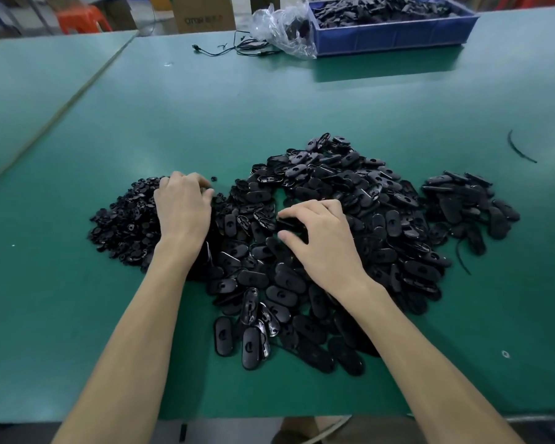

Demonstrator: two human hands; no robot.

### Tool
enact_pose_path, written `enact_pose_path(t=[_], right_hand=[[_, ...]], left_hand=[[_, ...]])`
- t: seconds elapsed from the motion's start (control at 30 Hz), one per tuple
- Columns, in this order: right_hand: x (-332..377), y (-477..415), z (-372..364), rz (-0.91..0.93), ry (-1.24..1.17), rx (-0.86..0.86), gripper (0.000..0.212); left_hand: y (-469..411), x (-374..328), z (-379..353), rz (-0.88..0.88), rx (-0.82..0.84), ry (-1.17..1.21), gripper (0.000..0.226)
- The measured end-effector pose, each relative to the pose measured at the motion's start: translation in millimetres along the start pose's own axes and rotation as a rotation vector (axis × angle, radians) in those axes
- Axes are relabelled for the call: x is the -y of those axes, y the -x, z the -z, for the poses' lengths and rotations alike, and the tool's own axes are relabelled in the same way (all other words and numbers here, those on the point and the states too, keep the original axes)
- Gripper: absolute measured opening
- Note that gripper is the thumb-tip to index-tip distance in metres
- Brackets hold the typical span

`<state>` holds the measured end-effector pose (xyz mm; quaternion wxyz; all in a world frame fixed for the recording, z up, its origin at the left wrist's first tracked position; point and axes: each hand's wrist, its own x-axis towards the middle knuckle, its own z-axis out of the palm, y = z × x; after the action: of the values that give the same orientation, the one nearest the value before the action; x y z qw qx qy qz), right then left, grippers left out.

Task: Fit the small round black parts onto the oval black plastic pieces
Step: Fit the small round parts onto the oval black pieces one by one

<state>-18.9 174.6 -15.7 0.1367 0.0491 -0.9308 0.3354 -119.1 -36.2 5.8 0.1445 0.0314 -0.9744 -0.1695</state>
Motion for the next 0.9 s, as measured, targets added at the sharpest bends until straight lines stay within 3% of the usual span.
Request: enact_pose_path(t=[0.47, 0.9], right_hand=[[-0.5, -0.1, -0.7, -0.013, -0.058, -0.029, 0.023], [2.4, -0.2, 0.3, 0.015, -0.098, -0.029, 0.029]], left_hand=[[1.4, 3.3, -1.1, -0.026, -0.099, 0.039, 0.020], [4.3, -3.3, -5.6, -0.026, -0.024, 0.035, 0.022]])
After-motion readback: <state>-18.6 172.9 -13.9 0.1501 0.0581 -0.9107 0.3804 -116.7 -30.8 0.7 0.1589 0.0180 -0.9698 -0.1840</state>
